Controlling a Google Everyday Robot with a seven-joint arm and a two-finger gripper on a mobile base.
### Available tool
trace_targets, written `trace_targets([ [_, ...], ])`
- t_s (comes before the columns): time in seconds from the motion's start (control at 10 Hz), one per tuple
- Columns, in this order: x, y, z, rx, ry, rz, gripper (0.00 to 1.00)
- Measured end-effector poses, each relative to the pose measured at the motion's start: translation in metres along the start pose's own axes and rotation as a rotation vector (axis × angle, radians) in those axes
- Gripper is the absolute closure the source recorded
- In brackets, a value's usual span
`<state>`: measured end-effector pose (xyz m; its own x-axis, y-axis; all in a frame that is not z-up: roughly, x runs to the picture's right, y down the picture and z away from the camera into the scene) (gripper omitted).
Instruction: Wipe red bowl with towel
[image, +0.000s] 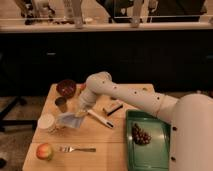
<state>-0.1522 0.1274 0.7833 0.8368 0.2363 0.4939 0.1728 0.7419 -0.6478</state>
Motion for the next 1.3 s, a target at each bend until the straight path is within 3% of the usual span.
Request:
trace_targets([
  [0.9, 0.000, -0.003, 0.001, 0.001, 0.005, 0.001, 0.85],
  [1.3, -0.001, -0.037, -0.003, 0.018, -0.001, 0.013, 0.85],
])
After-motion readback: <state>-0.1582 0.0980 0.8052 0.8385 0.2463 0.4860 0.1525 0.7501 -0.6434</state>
